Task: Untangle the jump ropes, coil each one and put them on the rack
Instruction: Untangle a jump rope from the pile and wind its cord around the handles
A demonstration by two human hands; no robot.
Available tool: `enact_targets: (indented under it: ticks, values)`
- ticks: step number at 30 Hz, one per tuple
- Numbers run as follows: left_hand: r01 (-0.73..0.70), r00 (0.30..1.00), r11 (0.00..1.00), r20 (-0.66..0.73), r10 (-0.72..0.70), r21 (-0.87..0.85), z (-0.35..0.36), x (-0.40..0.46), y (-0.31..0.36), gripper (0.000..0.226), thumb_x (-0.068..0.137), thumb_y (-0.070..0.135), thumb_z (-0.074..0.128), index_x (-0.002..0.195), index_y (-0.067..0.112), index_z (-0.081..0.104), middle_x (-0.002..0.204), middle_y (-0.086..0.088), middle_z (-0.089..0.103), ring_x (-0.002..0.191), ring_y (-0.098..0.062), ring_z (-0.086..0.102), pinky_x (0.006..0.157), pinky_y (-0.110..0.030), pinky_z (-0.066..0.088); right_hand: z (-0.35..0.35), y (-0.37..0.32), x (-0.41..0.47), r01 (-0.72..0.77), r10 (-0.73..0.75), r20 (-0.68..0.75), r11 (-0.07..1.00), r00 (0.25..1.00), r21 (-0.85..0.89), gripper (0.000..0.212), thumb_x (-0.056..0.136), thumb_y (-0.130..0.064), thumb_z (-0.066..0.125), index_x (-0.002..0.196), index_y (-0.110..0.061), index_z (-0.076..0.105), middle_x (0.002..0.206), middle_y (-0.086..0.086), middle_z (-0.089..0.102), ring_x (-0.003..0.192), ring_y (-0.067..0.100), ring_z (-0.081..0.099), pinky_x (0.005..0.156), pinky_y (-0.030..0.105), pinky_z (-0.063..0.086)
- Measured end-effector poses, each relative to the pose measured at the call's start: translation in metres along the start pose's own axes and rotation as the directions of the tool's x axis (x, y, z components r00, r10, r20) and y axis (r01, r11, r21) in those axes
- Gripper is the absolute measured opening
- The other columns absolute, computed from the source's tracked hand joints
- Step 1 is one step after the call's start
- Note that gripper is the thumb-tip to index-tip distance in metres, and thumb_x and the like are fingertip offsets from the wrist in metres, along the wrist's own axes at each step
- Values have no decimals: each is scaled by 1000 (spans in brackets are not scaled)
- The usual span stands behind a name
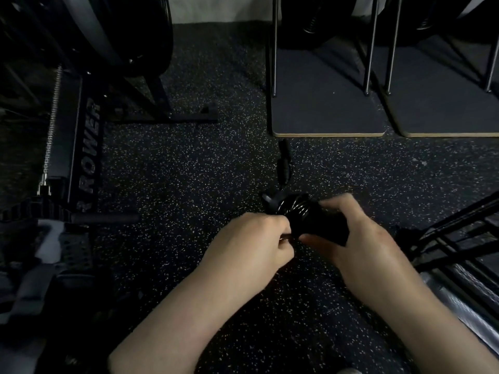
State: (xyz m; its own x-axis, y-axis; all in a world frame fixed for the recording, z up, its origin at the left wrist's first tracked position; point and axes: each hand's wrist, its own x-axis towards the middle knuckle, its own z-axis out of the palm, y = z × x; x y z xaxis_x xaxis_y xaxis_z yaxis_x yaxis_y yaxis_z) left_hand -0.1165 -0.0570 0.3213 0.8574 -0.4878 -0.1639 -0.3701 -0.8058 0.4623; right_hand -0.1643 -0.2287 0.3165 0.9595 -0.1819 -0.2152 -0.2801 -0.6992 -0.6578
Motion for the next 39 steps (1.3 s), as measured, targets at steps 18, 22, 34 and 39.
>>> enact_targets:
  ticks: [18,22,34,39]
  values:
    - [-78,987,825,73,143,-559,-30,3,-35,17,72,39,81,82,31,70,78,13,67,71,6,57,69,-13,46,-24,2,-7,-17,-319,626,883,711,469,36,80,-18,88,108,-31,70,106,9,76,100,32,72,93,49,59]
    - [12,987,587,103,122,-809,-26,3,-30,19,73,12,88,72,24,73,67,13,69,64,6,62,62,-11,48,-25,7,-8,-57,-418,408,638,811,768,50,67,-10,94,103,-30,66,100,-3,71,87,14,72,75,24,58]
    - [118,993,848,43,-112,-517,1,7,-14,12,95,40,69,96,31,76,82,17,75,75,-7,71,75,-38,59,-19,1,-1,43,-57,-3,723,998,690,48,74,-47,70,122,-47,67,84,-15,75,74,1,69,67,17,52]
    - [94,995,953,9,-95,-289,4,7,-7,16,98,37,63,89,27,70,67,7,69,50,-14,55,53,-37,48,-15,6,4,2,13,-22,832,1000,555,44,79,-53,67,122,-45,65,102,-22,77,96,1,73,95,36,57]
